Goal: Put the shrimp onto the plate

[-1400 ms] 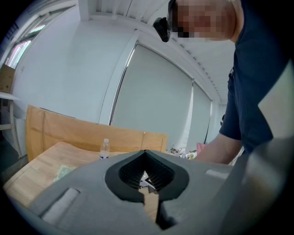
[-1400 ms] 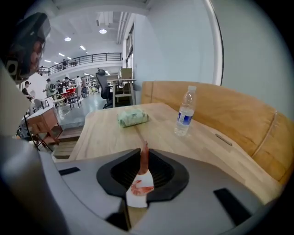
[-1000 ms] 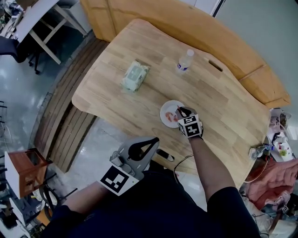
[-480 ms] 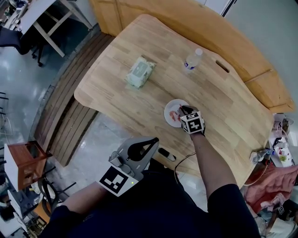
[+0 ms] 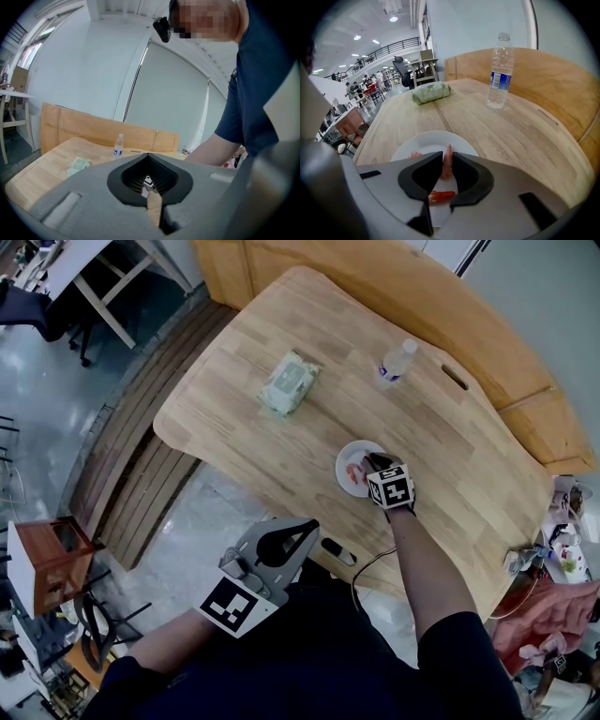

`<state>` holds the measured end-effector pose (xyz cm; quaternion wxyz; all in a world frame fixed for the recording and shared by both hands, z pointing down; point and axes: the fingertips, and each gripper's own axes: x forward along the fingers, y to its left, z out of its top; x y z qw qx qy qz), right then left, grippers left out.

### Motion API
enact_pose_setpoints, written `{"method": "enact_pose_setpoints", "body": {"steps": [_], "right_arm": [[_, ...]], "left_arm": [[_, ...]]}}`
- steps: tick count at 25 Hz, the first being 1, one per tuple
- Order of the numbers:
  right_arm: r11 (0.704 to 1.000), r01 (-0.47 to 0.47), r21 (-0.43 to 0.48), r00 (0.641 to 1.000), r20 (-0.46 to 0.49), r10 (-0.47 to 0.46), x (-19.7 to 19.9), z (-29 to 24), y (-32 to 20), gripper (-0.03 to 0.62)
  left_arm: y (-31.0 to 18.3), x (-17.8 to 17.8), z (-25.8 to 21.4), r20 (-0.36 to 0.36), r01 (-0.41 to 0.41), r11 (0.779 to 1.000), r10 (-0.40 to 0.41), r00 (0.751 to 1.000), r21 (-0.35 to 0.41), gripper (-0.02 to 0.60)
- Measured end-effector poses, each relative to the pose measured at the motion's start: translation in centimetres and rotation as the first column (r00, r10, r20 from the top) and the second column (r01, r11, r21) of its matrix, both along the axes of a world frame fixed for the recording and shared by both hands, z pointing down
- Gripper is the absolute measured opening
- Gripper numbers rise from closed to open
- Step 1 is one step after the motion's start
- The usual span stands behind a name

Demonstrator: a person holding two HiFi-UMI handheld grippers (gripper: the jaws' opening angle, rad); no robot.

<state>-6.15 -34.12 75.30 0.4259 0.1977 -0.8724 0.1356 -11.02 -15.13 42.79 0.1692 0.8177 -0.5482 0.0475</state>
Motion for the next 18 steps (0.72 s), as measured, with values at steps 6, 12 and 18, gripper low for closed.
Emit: {"method": "enact_pose_setpoints", "body": {"steps": [6,12,18], "right_arm": [[1.000,-0.017,0.018,1.000,0.015,0.017,0.0,-0.8,-0.3,0.087],[0.996,-0.072,0.048,0.991,0.114,0.066,0.2,-4.4,-0.6,0.095],[0.992,-0.120,0.049,0.973,0.203,0.108,1.9,-8.7,2.8,0.095]], "left_arm": [[0.4,0.1,-0.3,-0.003,-0.004,1.000,0.004,1.000,-0.010,0.004],[0.8,0.5,-0.7,0.001,-0.025,1.000,0.025,1.000,0.004,0.003],[0.7,1.4,-2.1,0.000,-0.069,0.997,0.069,0.998,0.041,0.004]]}}
